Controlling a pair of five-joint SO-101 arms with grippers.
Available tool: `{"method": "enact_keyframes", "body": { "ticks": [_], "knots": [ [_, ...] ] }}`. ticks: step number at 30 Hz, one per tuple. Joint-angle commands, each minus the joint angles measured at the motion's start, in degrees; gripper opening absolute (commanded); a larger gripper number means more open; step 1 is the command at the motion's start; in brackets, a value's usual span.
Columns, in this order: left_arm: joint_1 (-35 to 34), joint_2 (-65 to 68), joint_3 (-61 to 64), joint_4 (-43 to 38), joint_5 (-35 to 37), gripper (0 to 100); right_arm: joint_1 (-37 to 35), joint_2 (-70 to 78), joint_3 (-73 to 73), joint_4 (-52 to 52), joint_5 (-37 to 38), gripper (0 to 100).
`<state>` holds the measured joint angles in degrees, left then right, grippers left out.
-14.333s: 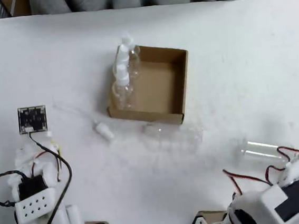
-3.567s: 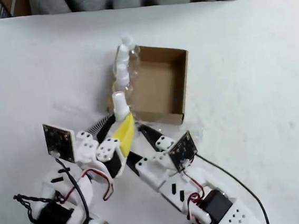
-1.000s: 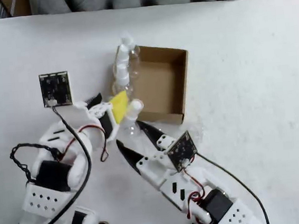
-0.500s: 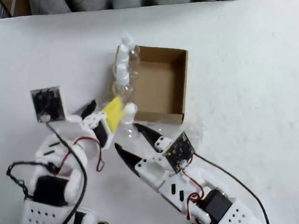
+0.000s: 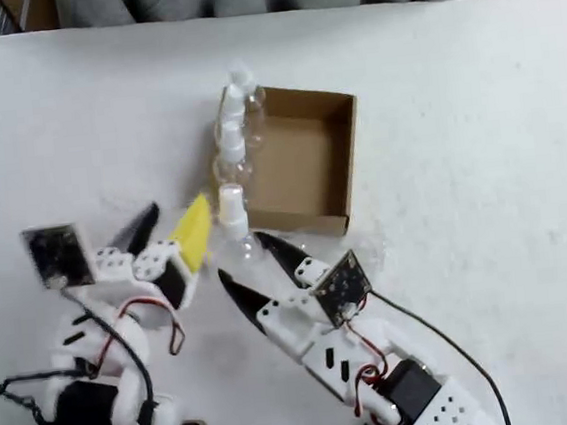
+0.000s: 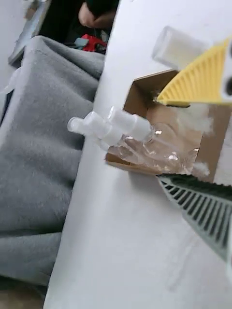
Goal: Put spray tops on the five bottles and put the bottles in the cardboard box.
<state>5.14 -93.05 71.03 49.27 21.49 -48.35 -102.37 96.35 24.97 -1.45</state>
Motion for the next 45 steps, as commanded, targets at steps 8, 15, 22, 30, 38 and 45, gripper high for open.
{"method": "enact_keyframes", "body": {
  "ticks": [8, 15, 22, 30, 38, 45],
  "knots": [
    [-2.6, -7.6, -9.2, 8.2, 0.5, 3, 7.4, -0.9, 0.5, -4.4, 0.6, 1.5],
    [3.6, -11.8, -9.8, 13.5, -2.6, 2, 10.3, -0.7, -1.8, -11.4, 0.7, 1.5],
    [7.5, -11.8, -9.7, 16.1, -5.4, 2, 11.6, -0.5, -11.3, -11.9, 1.2, 1.5],
    [27.8, -11.9, -10.0, 17.5, -5.4, 2, 11.8, 14.0, -20.7, -17.5, 5.8, 1.5],
    [38.6, -11.9, -9.4, 18.9, -5.5, 2, 11.3, 28.4, -28.0, -23.9, 4.5, 1.5],
    [38.5, -11.9, -0.4, 11.4, -14.3, 2, 7.0, 28.5, -32.5, -16.3, -2.7, 1.5]
  ]
}}
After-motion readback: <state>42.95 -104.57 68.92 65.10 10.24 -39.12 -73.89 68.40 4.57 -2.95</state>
